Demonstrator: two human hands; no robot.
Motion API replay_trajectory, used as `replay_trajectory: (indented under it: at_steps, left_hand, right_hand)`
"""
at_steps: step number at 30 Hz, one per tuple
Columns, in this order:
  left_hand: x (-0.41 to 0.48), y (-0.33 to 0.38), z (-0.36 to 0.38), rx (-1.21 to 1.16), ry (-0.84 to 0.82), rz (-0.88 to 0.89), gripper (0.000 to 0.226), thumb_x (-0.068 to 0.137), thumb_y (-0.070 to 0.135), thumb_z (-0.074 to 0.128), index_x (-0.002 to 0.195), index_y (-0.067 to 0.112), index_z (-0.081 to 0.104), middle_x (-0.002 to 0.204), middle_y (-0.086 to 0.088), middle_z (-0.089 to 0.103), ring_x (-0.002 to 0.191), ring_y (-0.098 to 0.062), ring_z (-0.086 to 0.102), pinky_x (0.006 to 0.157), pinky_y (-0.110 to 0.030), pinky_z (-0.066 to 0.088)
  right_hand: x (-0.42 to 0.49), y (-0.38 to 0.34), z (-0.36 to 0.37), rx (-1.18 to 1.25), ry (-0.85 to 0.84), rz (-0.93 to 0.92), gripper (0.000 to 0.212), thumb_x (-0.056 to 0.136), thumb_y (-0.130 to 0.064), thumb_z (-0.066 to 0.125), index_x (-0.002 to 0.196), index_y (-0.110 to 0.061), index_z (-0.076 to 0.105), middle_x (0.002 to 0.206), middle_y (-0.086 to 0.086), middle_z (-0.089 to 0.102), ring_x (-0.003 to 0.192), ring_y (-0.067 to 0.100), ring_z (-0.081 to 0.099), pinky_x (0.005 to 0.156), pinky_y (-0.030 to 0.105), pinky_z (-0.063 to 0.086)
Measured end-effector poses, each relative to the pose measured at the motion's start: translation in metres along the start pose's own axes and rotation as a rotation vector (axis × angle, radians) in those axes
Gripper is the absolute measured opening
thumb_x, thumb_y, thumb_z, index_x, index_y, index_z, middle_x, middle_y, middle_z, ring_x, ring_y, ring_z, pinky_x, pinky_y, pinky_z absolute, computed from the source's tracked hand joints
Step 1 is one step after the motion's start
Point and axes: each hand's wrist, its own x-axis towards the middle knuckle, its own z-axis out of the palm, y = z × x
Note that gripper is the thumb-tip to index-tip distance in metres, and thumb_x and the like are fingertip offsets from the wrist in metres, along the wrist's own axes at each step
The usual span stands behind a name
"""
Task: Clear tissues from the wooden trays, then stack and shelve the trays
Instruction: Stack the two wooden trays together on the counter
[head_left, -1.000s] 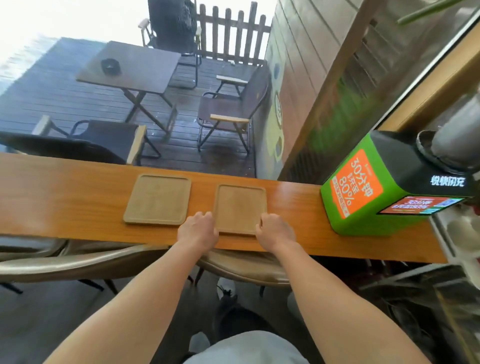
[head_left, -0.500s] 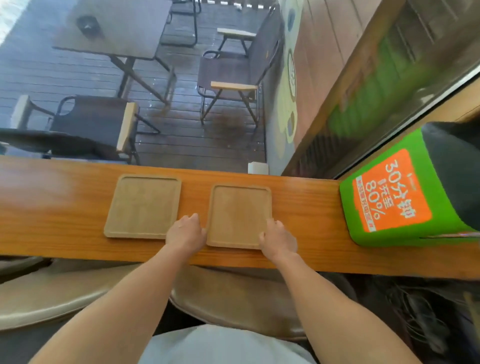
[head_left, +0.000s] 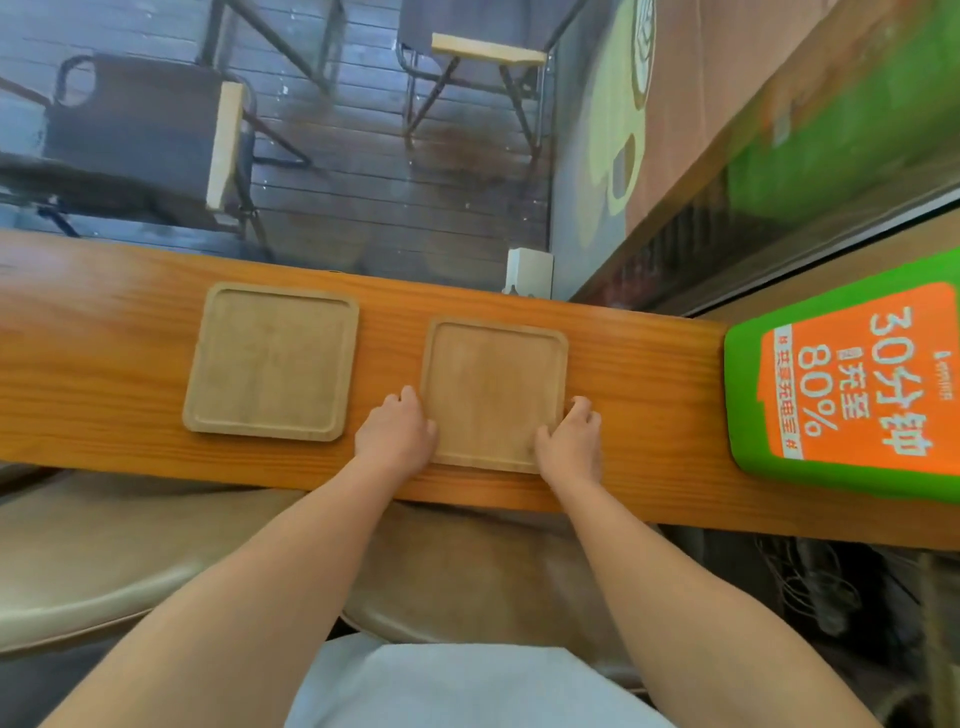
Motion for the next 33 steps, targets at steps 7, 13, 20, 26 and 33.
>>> replay_trajectory:
  at_steps: [7,13,20,26,33]
  left_hand:
    - [0.013,0.007,-0.006,-0.311,-0.047,-0.217,0.052,0.085,0.046,0.060,0.117,0.005,0.055,0.111,-0.013,0.061,0.090,-0.027,0.056,0.069,-0.035,0.046]
    - [0.027,0.006,-0.013,-0.392,-0.131,-0.258,0.070,0.085,0.059,0.054,0.125,0.001,0.054,0.118,-0.016,0.062,0.096,-0.032,0.060,0.066,-0.034,0.045]
    - [0.024,-0.001,-0.003,-0.457,-0.179,-0.274,0.082,0.093,0.062,0.041,0.148,0.002,0.032,0.150,-0.018,0.042,0.133,-0.035,0.043,0.101,-0.041,0.040]
    - [0.016,-0.022,-0.007,-0.576,-0.099,-0.262,0.080,0.094,0.063,0.039,0.147,0.003,0.035,0.147,-0.017,0.046,0.132,-0.035,0.044,0.108,-0.048,0.039]
    - [0.014,-0.048,-0.037,-0.645,-0.047,-0.239,0.066,0.093,0.061,0.042,0.128,0.006,0.053,0.113,-0.013,0.062,0.089,-0.029,0.063,0.047,-0.031,0.053]
  right_hand:
    - [0.012,-0.017,-0.002,0.315,-0.077,0.392,0.045,0.085,-0.038,0.058,0.120,-0.012,0.050,0.124,0.013,0.052,0.106,0.034,0.056,0.090,0.049,0.051]
    - [0.024,-0.019,-0.016,0.345,-0.171,0.419,0.057,0.092,-0.049,0.048,0.127,-0.005,0.052,0.082,0.006,0.056,0.076,0.024,0.054,0.083,0.043,0.051]
    - [0.019,-0.014,-0.007,0.443,-0.339,0.369,0.073,0.092,-0.063,0.040,0.129,-0.001,0.050,0.130,0.014,0.056,0.102,0.031,0.053,0.081,0.040,0.042]
    - [-0.001,-0.024,0.009,0.623,-0.395,0.469,0.094,0.082,-0.075,0.045,0.147,-0.008,0.031,0.150,0.011,0.039,0.135,0.037,0.037,0.106,0.050,0.034]
    - [-0.014,-0.056,0.019,0.614,-0.393,0.422,0.087,0.084,-0.073,0.045,0.141,-0.007,0.040,0.139,0.012,0.050,0.124,0.037,0.047,0.106,0.052,0.040]
